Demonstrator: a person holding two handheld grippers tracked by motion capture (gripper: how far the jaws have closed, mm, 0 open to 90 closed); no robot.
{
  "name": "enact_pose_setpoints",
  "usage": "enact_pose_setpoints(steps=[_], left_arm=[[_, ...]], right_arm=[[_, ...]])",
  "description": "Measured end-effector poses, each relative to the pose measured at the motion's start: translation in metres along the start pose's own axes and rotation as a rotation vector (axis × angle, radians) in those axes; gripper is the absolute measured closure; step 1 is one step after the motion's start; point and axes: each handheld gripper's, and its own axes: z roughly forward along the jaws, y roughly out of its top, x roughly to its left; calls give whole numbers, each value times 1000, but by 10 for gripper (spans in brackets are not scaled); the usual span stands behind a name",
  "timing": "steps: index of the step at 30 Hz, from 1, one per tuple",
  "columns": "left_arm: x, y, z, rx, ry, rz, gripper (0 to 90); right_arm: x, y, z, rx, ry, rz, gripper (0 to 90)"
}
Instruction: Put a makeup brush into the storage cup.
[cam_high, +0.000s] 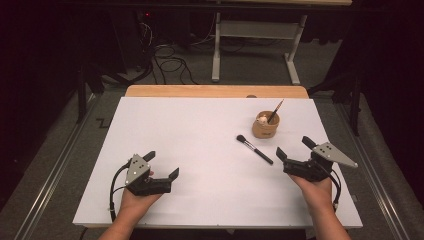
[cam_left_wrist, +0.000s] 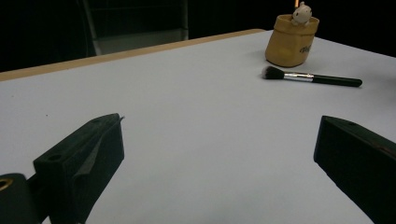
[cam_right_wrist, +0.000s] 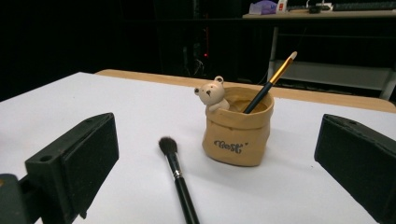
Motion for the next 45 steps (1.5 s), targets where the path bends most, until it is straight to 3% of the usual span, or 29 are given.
enact_pose_setpoints(steps=[4,8,11,16,27,35,45], left_arm=[[4,2,-1,0,-6,-15,5],[5,5,-3,38,-3,67,2],[6,0,-6,51,2,84,2],[14,-6,-12,16,8,-3,2],[16,-5,-19,-7,6,10,2],[21,-6,-16,-3,1,-10,2],[17,-5,-17,10,-3,14,2]], right_arm=[[3,-5,-9,-19,0,-16,4],[5,-9,-16,-33,-1,-23,4],[7,-12,-19,-39,-6,-23,4],[10,-19,-19,-24,-12,-33,5],[15,-20,-15,-5,-14,-30,5],[14,-24,-10,63,-14,-24,5],[11,-29,-5,176,-28,-12,5]])
